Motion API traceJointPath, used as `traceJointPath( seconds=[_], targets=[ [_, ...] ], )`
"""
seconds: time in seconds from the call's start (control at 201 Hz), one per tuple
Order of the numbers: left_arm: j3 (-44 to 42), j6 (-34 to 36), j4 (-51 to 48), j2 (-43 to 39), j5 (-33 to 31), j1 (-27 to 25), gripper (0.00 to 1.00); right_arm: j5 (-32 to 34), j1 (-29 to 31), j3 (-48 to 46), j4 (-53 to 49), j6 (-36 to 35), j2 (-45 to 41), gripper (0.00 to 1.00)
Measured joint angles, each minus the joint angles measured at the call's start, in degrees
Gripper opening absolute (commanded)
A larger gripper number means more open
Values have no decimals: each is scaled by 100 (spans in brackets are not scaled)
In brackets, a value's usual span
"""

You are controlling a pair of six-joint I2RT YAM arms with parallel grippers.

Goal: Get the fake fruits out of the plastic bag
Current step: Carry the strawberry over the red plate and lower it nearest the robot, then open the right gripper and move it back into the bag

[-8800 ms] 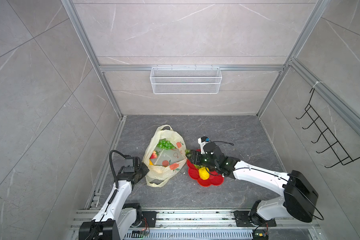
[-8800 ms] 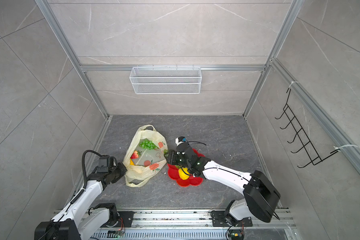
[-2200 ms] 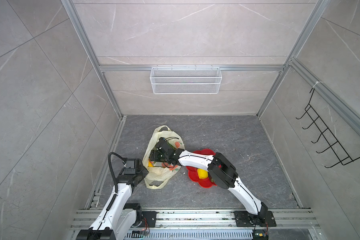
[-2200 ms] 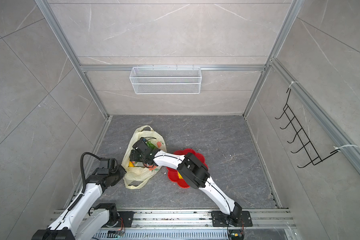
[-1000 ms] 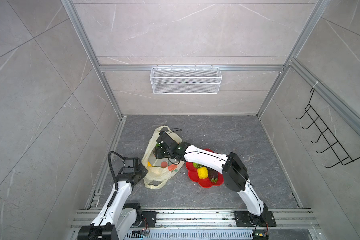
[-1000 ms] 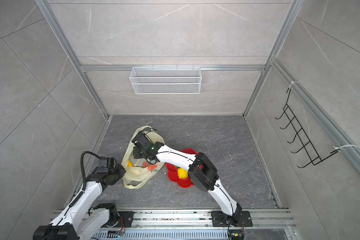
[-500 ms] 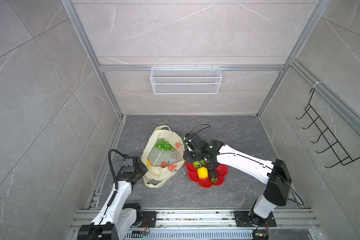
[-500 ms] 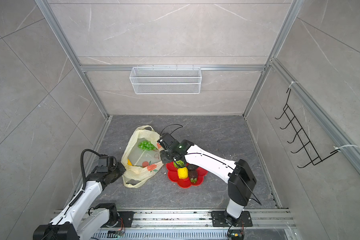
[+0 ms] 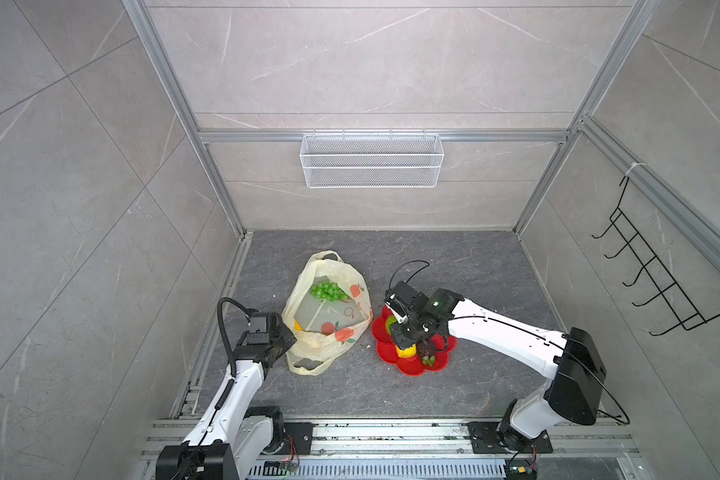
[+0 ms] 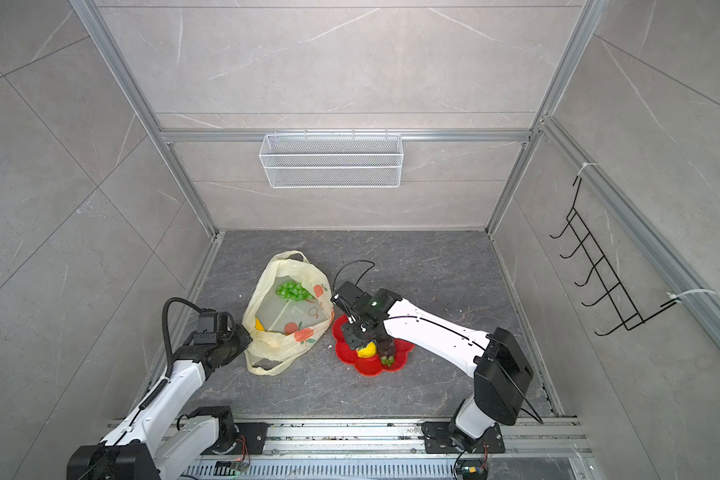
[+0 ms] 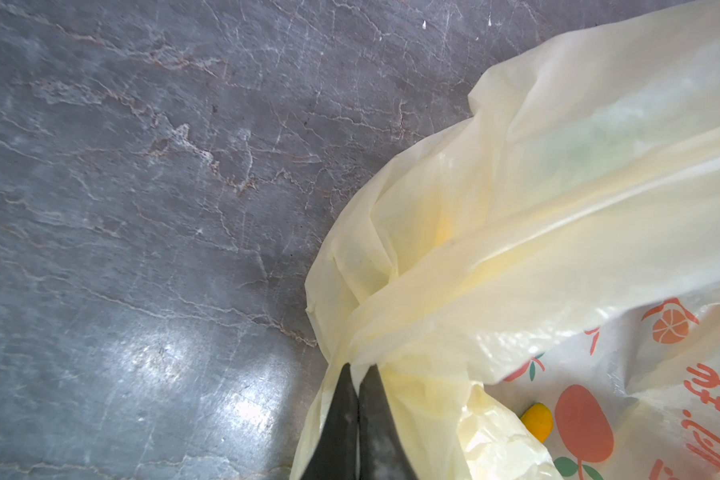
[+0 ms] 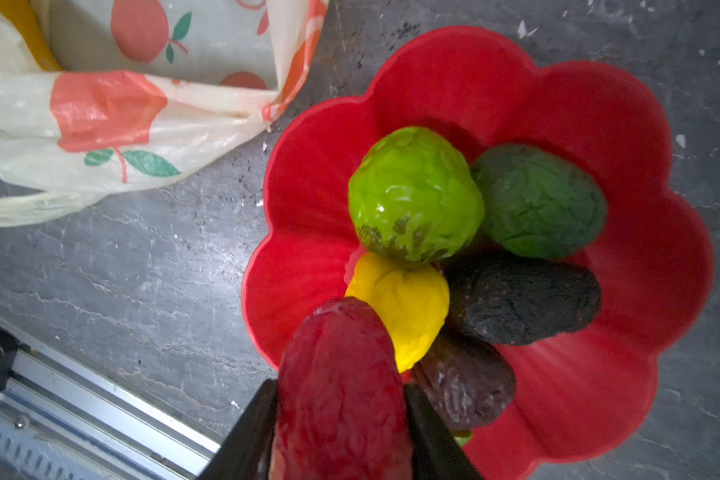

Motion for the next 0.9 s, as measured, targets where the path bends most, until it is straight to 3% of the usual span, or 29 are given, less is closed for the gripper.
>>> traceJointPath(
  seconds=[0.498, 0.896],
  targets=[
    [0, 7, 15, 11, 2, 0, 0, -42, 201, 413, -33, -190, 1038, 36],
    [0, 7, 13, 11, 2, 0, 0, 116, 234, 612, -120, -234, 1364, 51]
  ],
)
